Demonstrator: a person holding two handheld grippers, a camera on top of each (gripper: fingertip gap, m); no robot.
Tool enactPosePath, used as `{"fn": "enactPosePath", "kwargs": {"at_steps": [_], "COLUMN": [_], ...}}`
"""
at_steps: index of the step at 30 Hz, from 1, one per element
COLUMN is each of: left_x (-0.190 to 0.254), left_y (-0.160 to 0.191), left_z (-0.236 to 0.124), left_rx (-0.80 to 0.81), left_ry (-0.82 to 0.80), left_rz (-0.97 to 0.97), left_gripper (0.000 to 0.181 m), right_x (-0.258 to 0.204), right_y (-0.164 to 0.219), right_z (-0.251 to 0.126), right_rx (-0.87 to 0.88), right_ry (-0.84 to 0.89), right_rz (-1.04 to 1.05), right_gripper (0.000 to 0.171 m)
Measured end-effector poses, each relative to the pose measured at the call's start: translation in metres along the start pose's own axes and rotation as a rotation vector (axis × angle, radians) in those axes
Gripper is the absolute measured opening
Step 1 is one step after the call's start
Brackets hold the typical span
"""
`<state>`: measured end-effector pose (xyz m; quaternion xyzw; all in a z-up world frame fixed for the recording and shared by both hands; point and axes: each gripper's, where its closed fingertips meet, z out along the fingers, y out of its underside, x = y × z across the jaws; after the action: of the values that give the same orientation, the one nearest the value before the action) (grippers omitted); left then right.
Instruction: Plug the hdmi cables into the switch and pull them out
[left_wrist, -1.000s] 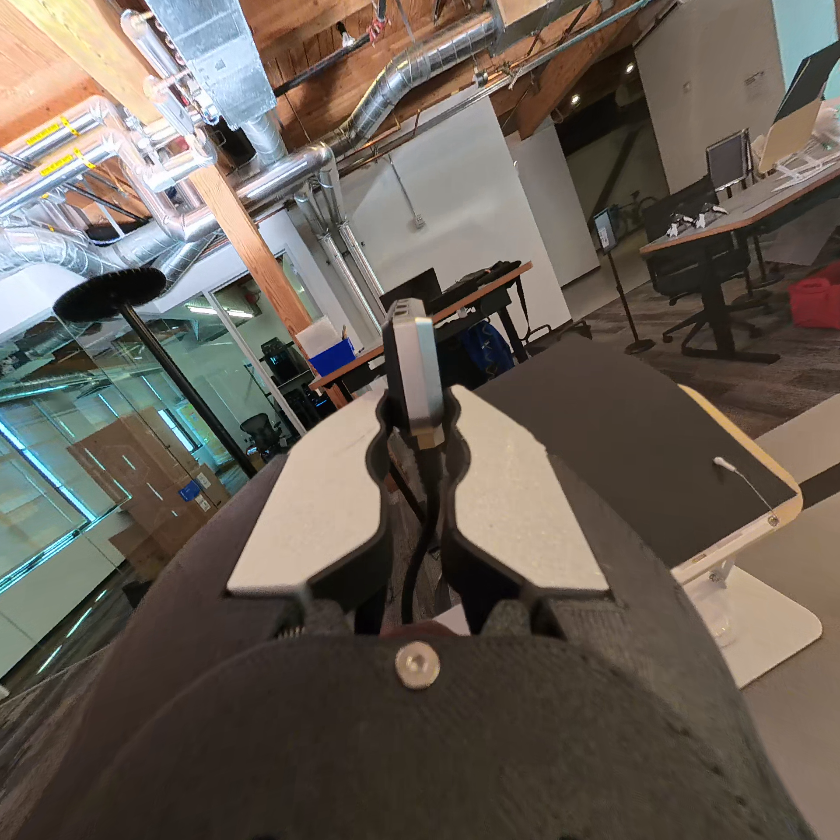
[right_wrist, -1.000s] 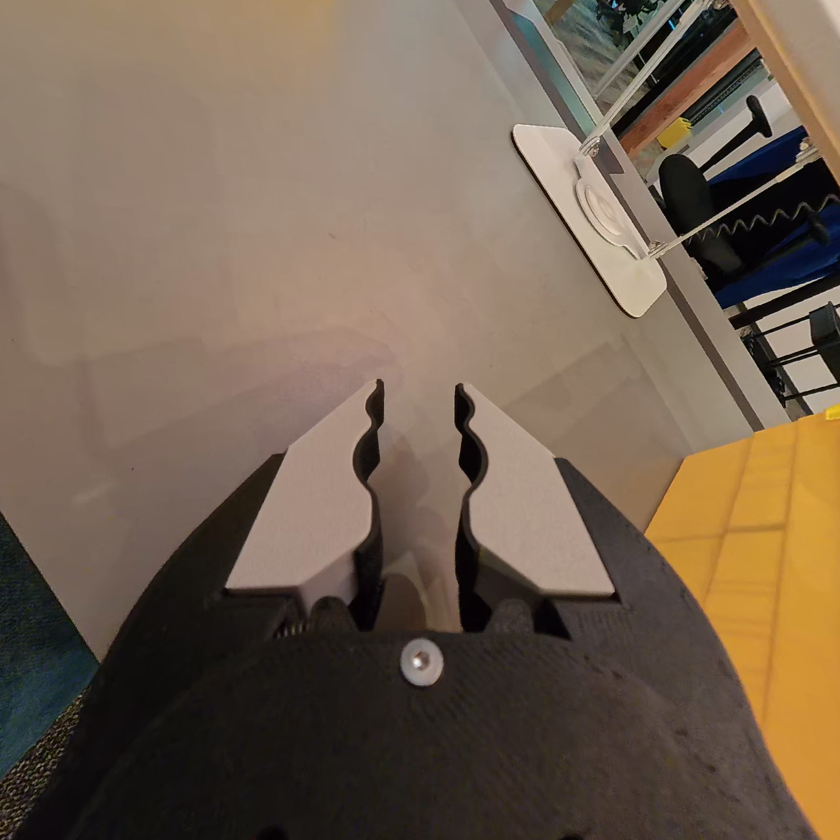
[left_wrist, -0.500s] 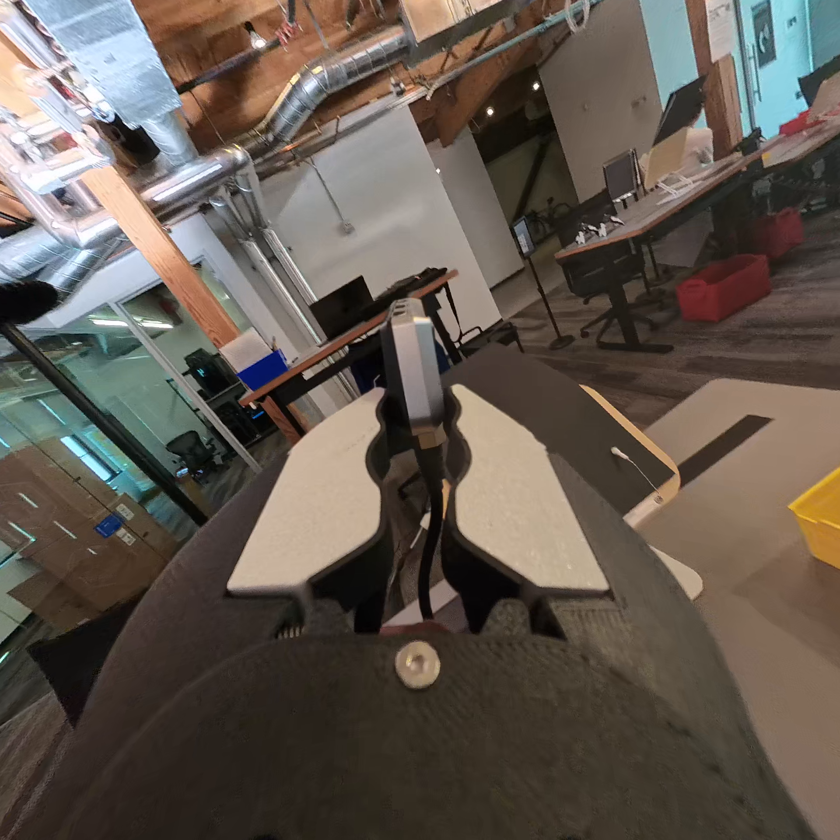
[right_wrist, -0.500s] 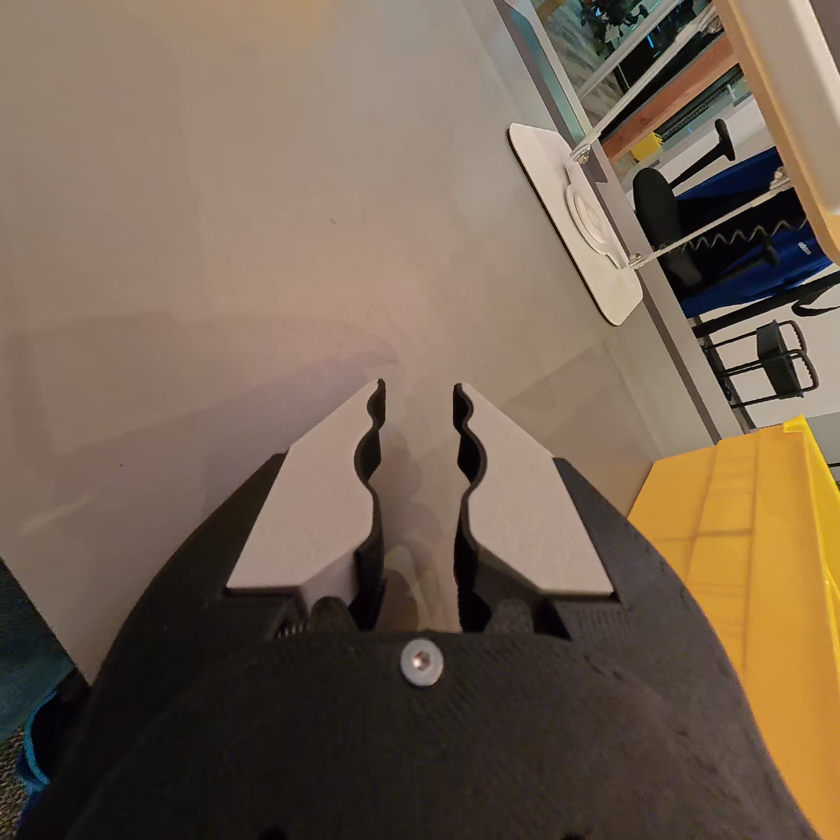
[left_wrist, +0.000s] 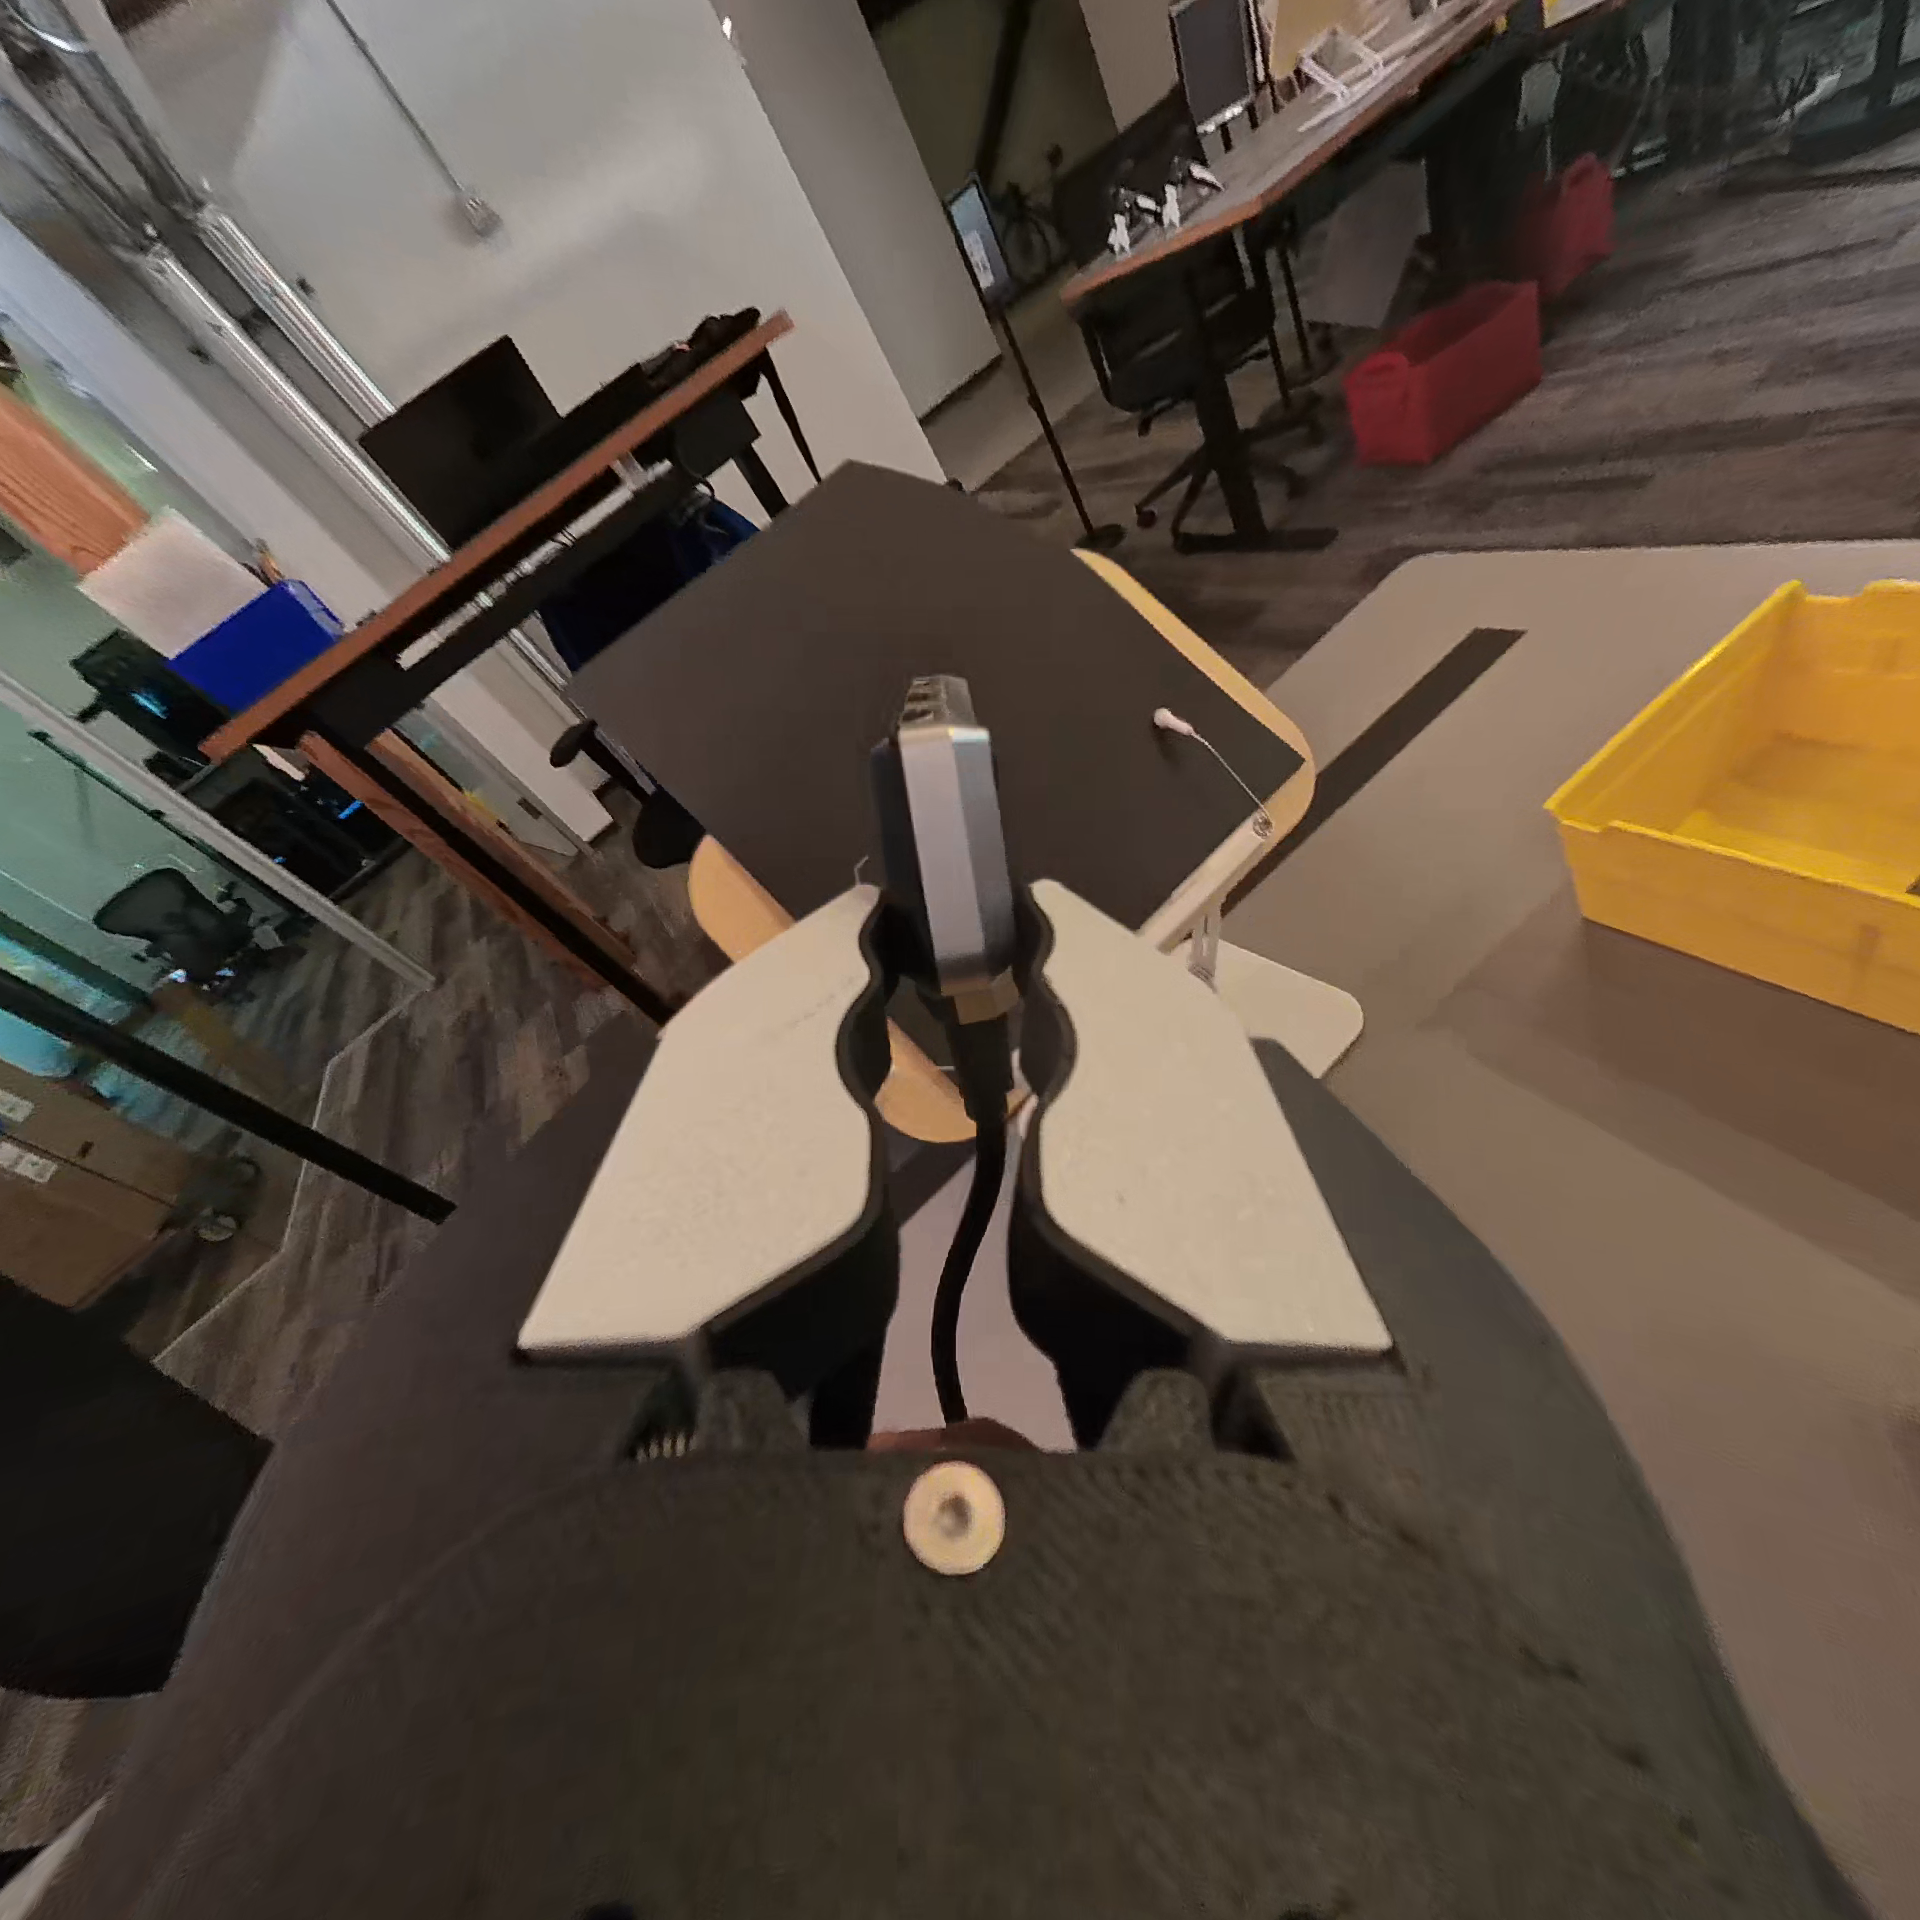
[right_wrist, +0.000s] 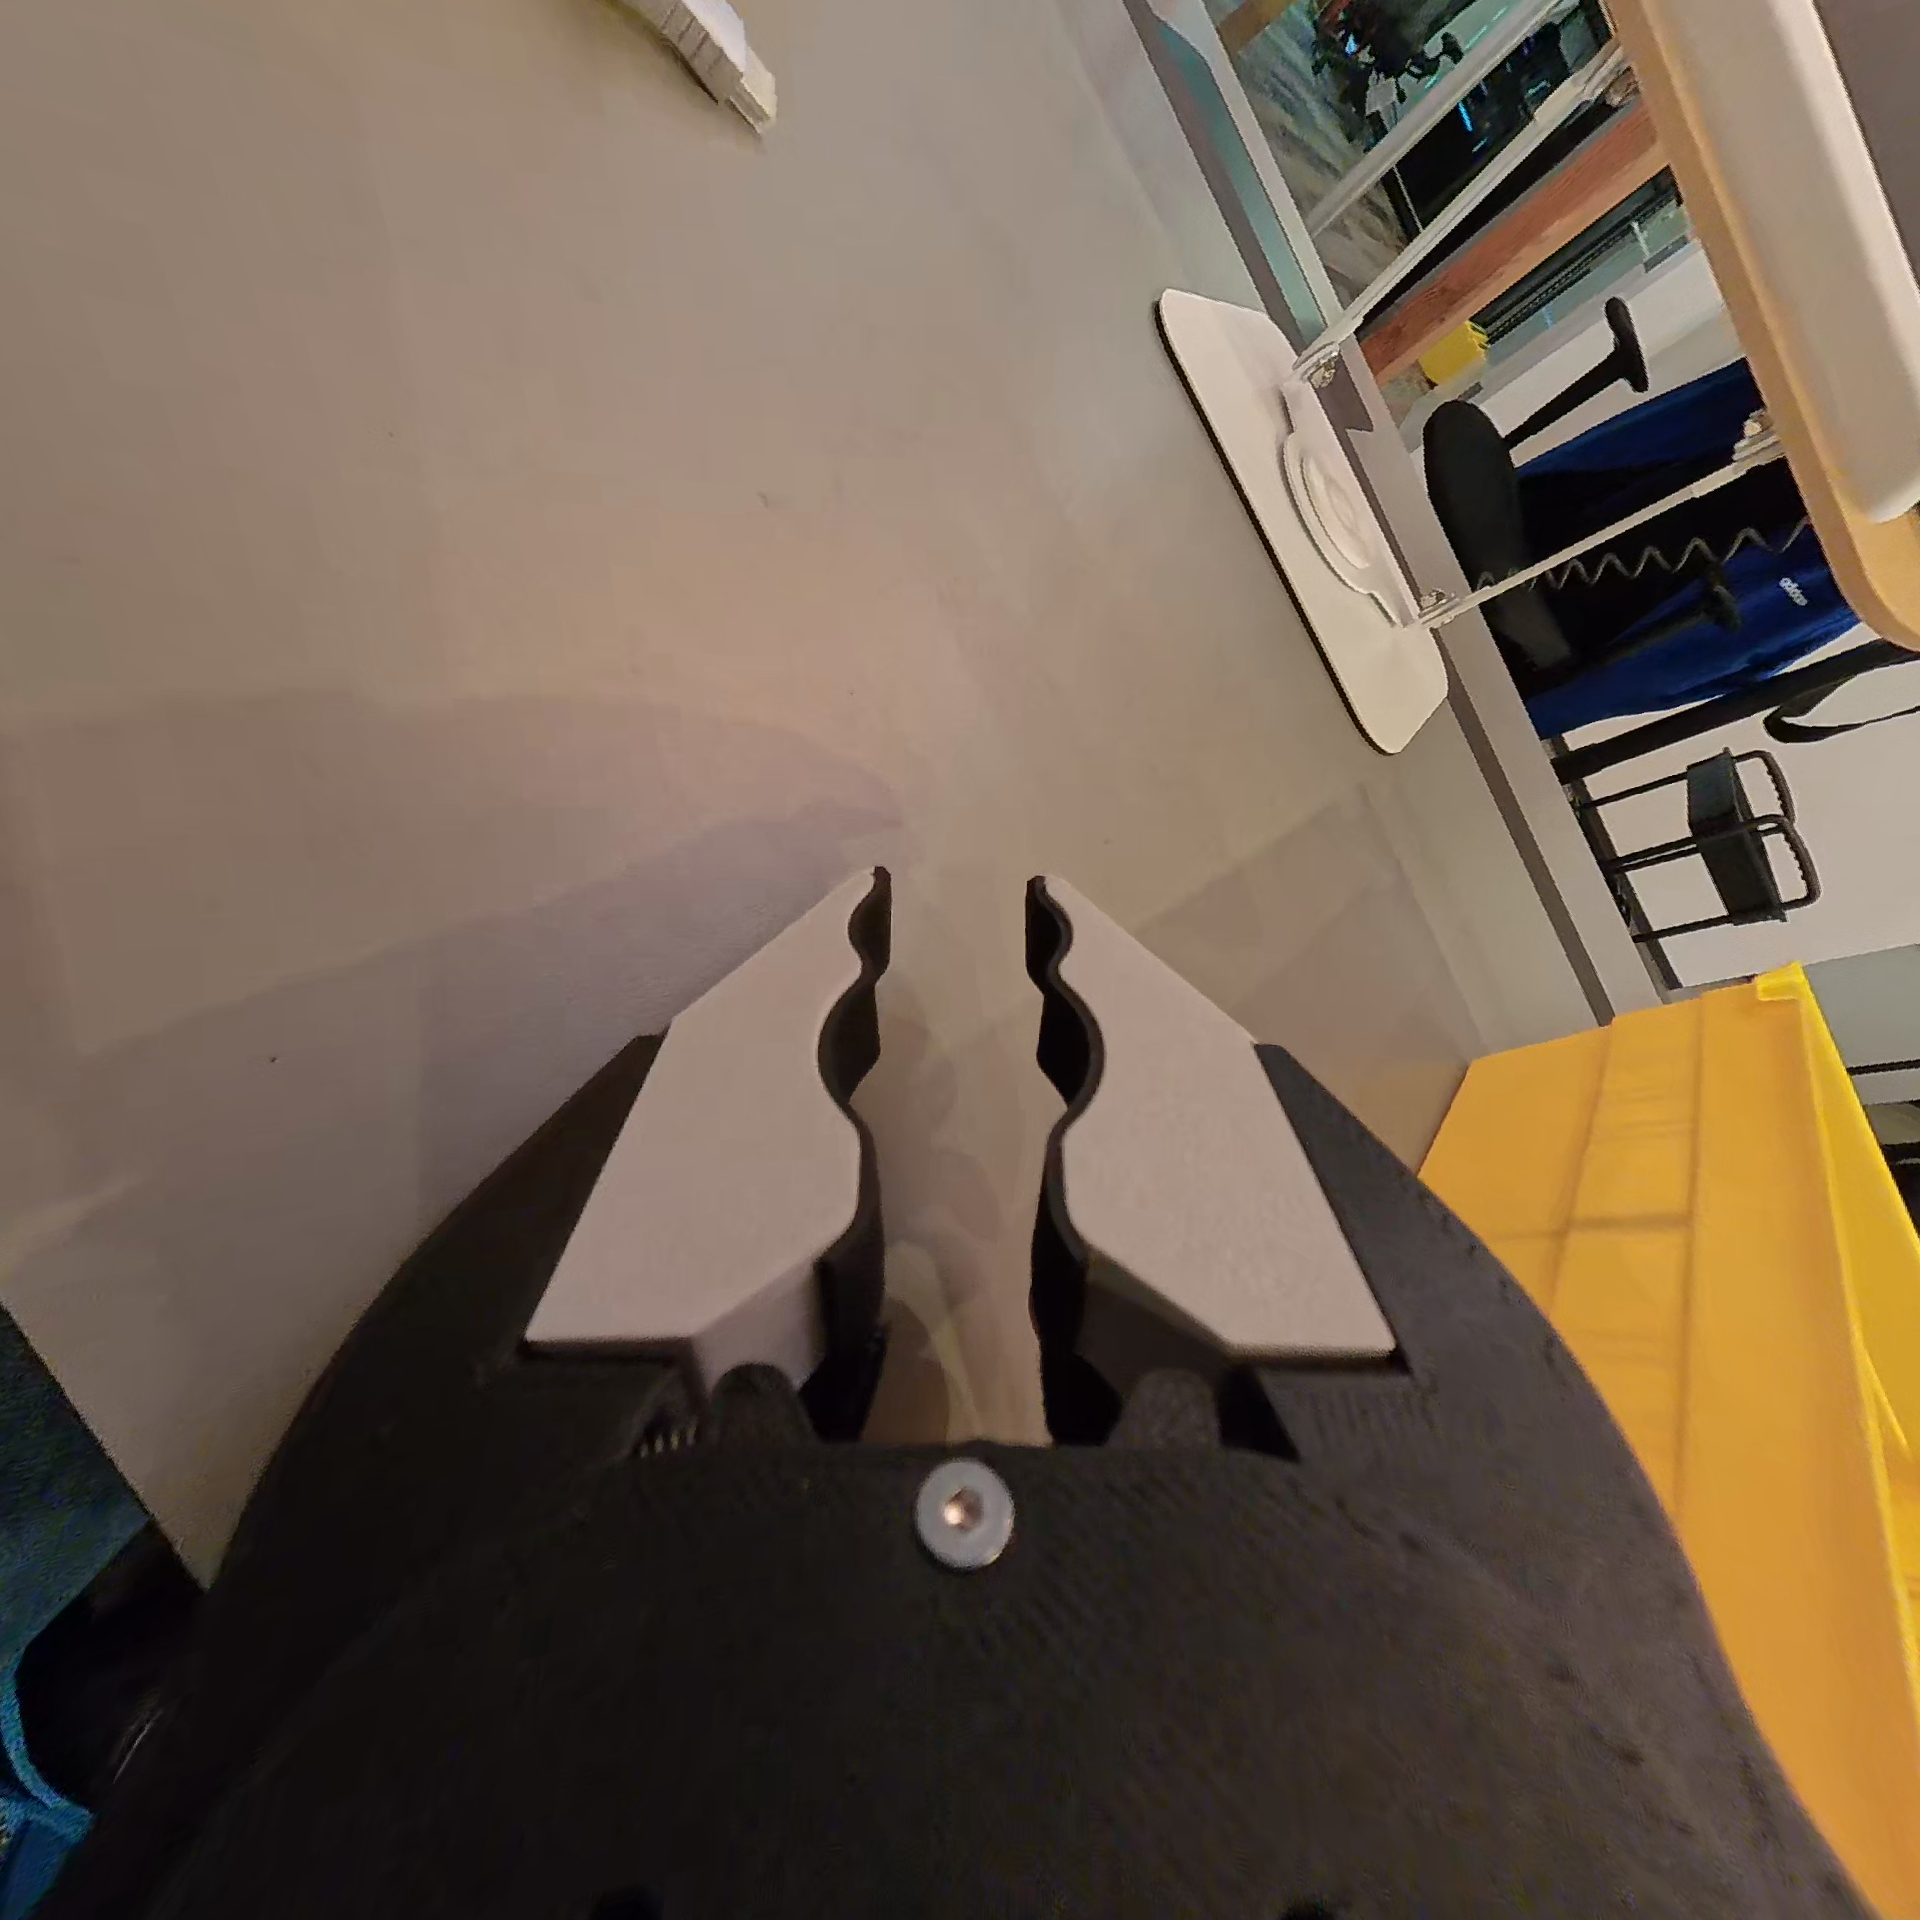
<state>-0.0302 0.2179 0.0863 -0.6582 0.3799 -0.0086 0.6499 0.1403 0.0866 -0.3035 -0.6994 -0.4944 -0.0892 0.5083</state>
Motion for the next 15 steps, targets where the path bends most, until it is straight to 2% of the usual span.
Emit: {"fn": "enactPosePath", "kwargs": {"at_steps": [10,15], "left_x": [0.057,0.094], "left_y": [0.108,0.174], "left_z": [0.037,0.04], "left_rx": [-0.257,-0.41], "left_ry": [0.107,0.165], "left_rz": [0.017,0.083], "left_gripper": [0.02,0.02], "right_x": [0.0,0.0], "right_y": [0.0,0.0], "right_z": [0.0,0.0], "right_rx": [0.0,-0.001], "right_ry": [0.007,0.014], "right_rz": [-0.01,-0.018], "right_gripper": [0.023,0.022]}}
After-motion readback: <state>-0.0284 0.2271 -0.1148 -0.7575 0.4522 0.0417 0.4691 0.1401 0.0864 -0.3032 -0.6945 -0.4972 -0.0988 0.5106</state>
